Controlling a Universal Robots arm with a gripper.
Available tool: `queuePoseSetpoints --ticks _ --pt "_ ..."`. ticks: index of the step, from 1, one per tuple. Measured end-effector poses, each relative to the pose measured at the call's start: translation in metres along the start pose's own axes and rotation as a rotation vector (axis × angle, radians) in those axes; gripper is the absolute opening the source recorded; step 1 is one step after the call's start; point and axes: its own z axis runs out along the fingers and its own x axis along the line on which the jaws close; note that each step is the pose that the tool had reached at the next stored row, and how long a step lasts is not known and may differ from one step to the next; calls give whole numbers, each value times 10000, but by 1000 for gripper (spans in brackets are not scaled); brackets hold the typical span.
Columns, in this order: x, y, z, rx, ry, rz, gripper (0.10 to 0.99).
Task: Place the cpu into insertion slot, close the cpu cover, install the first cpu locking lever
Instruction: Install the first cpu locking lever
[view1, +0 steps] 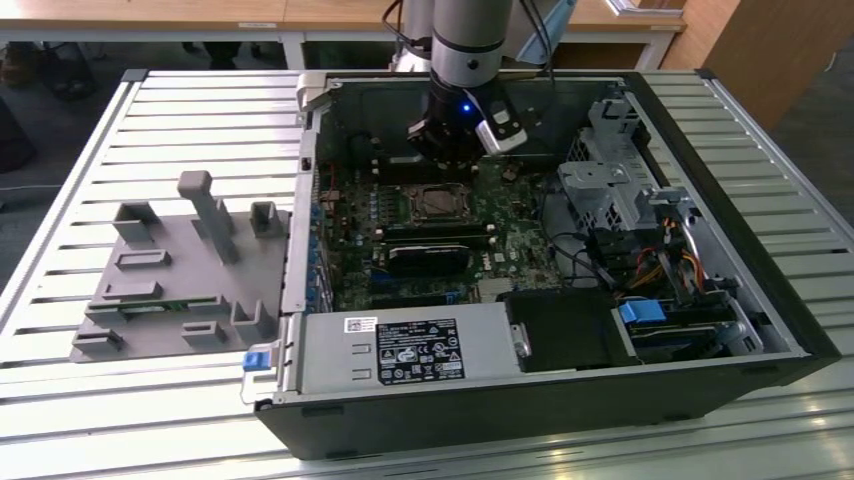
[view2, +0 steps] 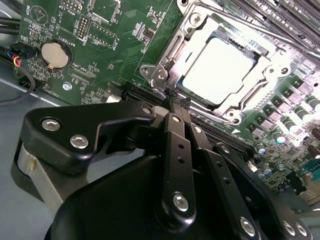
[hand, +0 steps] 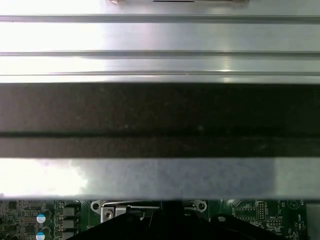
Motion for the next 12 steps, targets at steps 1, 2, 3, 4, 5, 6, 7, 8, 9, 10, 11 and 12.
queuePoseSetpoints --ticks 1,2,3,4,5,6,7,8,9,10,11,12 --pt "0 -1 0 0 0 0 106" --pt "0 -3 0 0 0 0 106" --pt "0 -6 0 -1 -1 0 106" --pt "-1 -9 -1 1 0 0 106" --pt "-1 -13 -1 1 0 -1 106" --pt "-1 -18 -2 1 0 -1 106" --pt "-1 -24 -2 0 0 -1 106" --pt "-2 -30 -3 1 1 -1 106" --pt "-2 -37 -3 1 0 0 106" --pt "-2 -44 -3 0 0 0 106" --pt "-2 -54 -4 0 0 0 106" --pt "-2 -64 -5 0 0 0 106"
